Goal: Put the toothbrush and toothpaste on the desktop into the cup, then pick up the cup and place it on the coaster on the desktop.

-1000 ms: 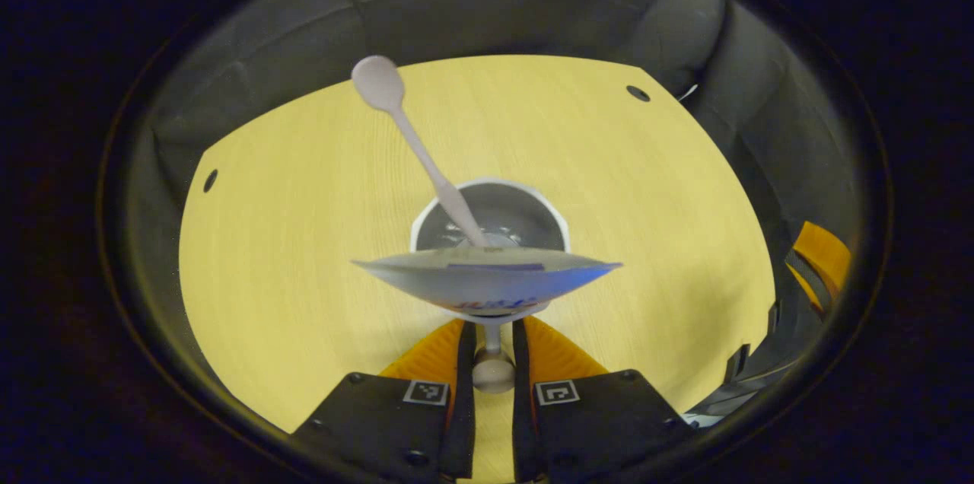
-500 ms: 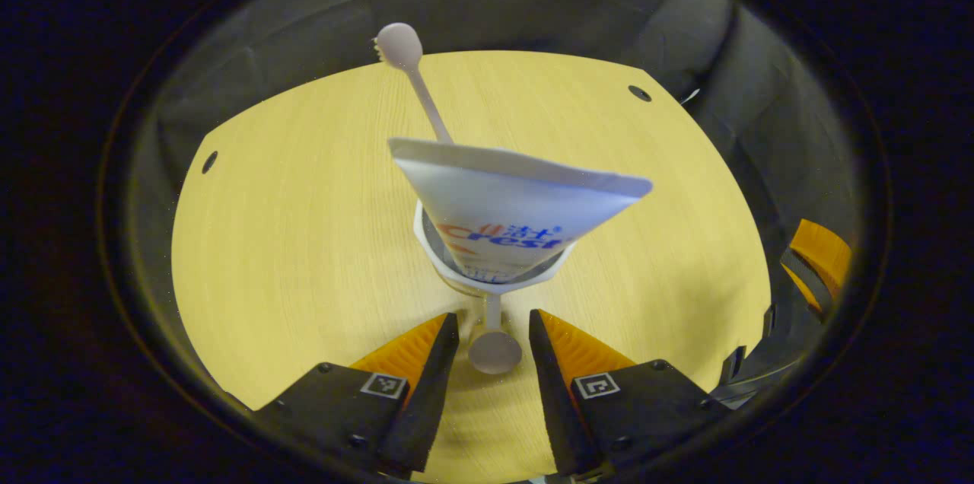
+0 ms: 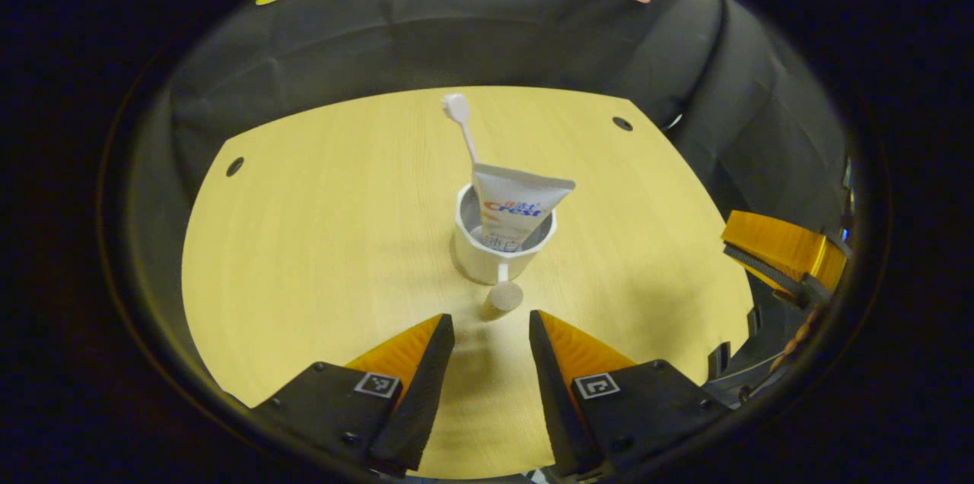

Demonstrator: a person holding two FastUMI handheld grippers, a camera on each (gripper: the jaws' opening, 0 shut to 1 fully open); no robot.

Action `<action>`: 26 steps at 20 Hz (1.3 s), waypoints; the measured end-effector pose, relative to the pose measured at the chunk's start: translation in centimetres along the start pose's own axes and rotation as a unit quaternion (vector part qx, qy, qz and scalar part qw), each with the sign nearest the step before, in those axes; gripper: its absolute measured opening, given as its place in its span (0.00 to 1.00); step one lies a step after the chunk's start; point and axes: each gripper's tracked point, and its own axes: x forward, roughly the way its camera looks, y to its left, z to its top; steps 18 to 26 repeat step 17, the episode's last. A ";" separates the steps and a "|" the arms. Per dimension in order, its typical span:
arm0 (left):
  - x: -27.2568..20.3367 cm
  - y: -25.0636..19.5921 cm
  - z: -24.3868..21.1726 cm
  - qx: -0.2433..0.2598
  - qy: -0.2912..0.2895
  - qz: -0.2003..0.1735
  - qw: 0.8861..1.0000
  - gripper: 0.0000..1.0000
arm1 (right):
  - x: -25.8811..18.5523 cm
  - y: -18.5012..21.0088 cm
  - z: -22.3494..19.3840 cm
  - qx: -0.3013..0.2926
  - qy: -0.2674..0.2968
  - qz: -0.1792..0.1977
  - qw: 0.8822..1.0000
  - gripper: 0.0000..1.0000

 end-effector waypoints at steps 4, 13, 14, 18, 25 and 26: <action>-5.7 1.6 4.3 -0.011 -0.089 0.010 0.996 0.69 | -1.4 3.9 1.7 -0.063 -0.035 0.020 0.997 0.55; -23.5 4.9 17.6 -0.009 -0.353 0.045 0.934 0.67 | -8.8 14.4 10.2 -0.195 -0.202 0.059 0.958 0.59; -25.6 5.5 18.6 -0.004 -0.380 0.054 0.924 0.68 | -9.9 15.5 11.2 -0.197 -0.223 0.064 0.953 0.59; -31.9 6.7 20.8 0.009 -0.449 0.083 0.890 0.66 | -13.3 18.3 13.7 -0.201 -0.276 0.080 0.937 0.59; -31.9 6.7 20.8 0.009 -0.449 0.083 0.890 0.66 | -13.3 18.3 13.7 -0.201 -0.276 0.080 0.937 0.59; -31.9 6.7 20.8 0.009 -0.449 0.083 0.890 0.66 | -13.3 18.3 13.7 -0.201 -0.276 0.080 0.937 0.59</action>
